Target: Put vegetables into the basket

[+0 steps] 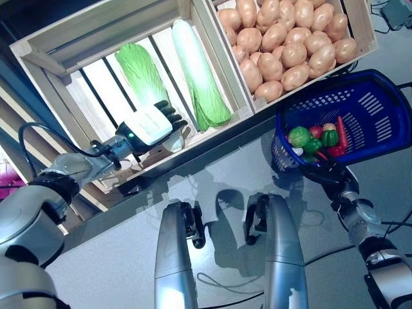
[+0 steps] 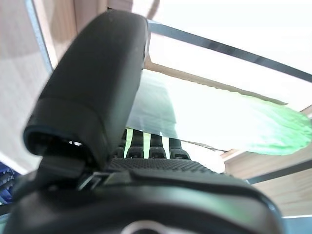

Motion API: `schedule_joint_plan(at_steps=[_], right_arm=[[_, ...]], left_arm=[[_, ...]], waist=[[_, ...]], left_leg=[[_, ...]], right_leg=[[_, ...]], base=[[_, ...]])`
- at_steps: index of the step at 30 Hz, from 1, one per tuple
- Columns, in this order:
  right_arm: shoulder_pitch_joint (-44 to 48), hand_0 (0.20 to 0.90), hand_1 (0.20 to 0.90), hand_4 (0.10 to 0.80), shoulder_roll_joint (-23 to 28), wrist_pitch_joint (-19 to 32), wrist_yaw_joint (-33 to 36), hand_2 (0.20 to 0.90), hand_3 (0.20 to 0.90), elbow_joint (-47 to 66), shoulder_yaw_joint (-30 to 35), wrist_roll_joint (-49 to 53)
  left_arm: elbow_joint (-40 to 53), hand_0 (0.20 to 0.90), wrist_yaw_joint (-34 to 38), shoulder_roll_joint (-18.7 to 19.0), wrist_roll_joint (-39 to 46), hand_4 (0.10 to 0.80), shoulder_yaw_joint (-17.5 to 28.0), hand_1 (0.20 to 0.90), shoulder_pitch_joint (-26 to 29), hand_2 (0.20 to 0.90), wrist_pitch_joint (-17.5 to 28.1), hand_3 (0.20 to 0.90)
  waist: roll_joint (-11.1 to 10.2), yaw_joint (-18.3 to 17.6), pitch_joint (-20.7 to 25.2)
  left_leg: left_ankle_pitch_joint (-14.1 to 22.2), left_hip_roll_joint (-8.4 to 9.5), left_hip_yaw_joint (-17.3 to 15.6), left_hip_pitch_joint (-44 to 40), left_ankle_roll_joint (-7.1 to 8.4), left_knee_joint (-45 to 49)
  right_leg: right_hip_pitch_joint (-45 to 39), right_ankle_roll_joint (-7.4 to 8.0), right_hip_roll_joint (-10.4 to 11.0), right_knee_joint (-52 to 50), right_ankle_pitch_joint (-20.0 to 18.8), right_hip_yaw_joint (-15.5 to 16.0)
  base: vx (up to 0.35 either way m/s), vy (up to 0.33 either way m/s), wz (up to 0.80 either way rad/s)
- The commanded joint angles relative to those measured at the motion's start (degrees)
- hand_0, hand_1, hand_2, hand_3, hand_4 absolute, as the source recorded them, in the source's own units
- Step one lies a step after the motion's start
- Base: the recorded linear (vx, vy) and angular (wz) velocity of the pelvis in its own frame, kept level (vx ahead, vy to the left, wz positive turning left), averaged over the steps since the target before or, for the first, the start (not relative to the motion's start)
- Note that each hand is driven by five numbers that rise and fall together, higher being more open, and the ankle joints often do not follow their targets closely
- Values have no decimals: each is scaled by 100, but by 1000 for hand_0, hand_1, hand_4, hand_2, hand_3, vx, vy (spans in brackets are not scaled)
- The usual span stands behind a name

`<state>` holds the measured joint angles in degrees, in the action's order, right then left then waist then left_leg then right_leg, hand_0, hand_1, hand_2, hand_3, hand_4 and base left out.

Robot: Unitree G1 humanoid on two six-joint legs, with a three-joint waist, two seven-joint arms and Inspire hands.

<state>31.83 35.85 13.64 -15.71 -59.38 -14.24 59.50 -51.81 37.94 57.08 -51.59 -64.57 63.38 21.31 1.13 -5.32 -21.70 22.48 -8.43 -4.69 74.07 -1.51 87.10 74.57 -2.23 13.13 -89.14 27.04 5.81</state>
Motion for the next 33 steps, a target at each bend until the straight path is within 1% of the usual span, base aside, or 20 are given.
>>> schedule_joint_plan(at_steps=[1,7,10,11,12,13,16,20,23,25,26,29,30,31,32,33], right_arm=[[215,900,900,800,544,106,-31,900,900,-303,152,301],[368,900,900,800,669,133,16,900,900,-121,28,321],[384,900,900,800,706,118,97,900,900,-33,0,423],[389,900,900,800,722,117,115,900,900,-18,-6,460],[387,900,900,800,736,116,141,900,900,6,-3,492],[381,900,900,800,754,109,176,900,900,34,5,529],[365,900,900,800,787,126,204,900,900,45,62,615],[342,900,900,800,817,151,114,900,900,29,163,719],[343,900,900,800,813,178,35,900,900,54,183,762],[382,900,900,800,778,187,6,900,900,100,162,822],[382,900,900,800,778,187,6,900,900,100,161,822],[326,900,900,800,714,228,-112,900,900,193,136,858],[288,900,900,800,668,251,-138,900,900,262,126,834],[222,900,900,800,592,301,-165,900,900,377,118,787],[195,900,900,800,580,314,-146,900,900,426,112,765],[124,900,900,800,534,359,-126,900,900,528,105,723]], left_arm=[[-272,900,-204,563,-118,800,-301,900,537,900,90,900],[-244,900,-520,583,-348,800,-637,900,841,900,171,900],[-239,900,-885,596,-255,800,-728,900,893,900,109,900],[-257,749,-953,601,-181,700,-756,749,900,749,80,749],[-263,418,-964,603,-124,478,-775,418,903,418,63,418],[-256,300,-985,609,-76,400,-773,300,893,300,34,300],[-272,300,-1086,620,92,400,-785,300,892,300,46,300],[-295,300,-1002,632,89,400,-788,300,876,300,112,300],[-306,300,-974,631,147,400,-779,300,856,300,75,300],[-284,300,-800,617,499,400,-692,300,817,300,3,300],[-284,300,-800,617,499,400,-692,300,817,300,3,300],[-233,300,-436,585,920,400,-469,300,695,300,14,300],[-221,300,-324,585,1007,400,-361,300,617,300,68,300],[-160,300,-160,581,1237,400,-232,300,535,300,135,300],[-130,300,-139,589,1274,400,-173,300,497,300,164,300],[-68,300,-72,595,1368,400,-44,300,424,300,260,300]], waist=[[25,70,195],[-6,69,214],[-13,68,219],[-14,65,213],[-17,61,214],[-18,60,223],[-15,58,254],[-14,54,319],[-10,55,353],[0,60,401],[1,61,390],[23,80,476],[38,88,490],[59,105,557],[61,97,548],[70,98,584]], left_leg=[[1301,91,19,32,-397,476],[1291,86,52,402,-406,656],[1277,83,66,538,-410,700],[1261,84,68,540,-410,677],[1253,81,70,559,-411,675],[1247,69,70,583,-414,679],[1237,49,67,592,-427,644],[1236,-7,49,519,-444,575],[1221,-32,22,426,-442,479],[1188,-87,-32,218,-426,307],[1185,-88,-33,201,-426,296],[1076,-133,-104,-213,-374,-77],[1010,-135,-140,-441,-347,-277],[893,-113,-200,-833,-293,-703],[886,-119,-219,-865,-310,-694],[832,-108,-254,-1060,-298,-878]], right_leg=[[31,-135,-75,-356,551,-158],[390,-128,-36,-548,540,-171],[521,-119,-28,-577,515,-189],[525,-115,-31,-553,496,-192],[543,-112,-31,-545,485,-194],[563,-112,-27,-536,473,-191],[572,-118,-11,-494,455,-181],[501,-126,15,-408,440,-155],[408,-122,28,-299,416,-139],[194,-119,34,-108,380,-94],[176,-119,32,-96,375,-91],[-259,-129,42,310,302,-9],[-488,-130,40,501,257,23],[-858,-103,22,887,155,64],[-883,-133,37,864,160,63],[-1067,-136,39,1018,121,72]], base=[[0,0,0],[3,-4,-1],[0,0,0],[0,0,0],[0,0,0],[0,0,0],[3,8,-2],[10,13,-4],[0,0,0],[0,0,0],[0,0,0],[42,-17,-6],[93,-10,-6],[70,-6,-7],[72,-12,-5],[52,-29,-2]])
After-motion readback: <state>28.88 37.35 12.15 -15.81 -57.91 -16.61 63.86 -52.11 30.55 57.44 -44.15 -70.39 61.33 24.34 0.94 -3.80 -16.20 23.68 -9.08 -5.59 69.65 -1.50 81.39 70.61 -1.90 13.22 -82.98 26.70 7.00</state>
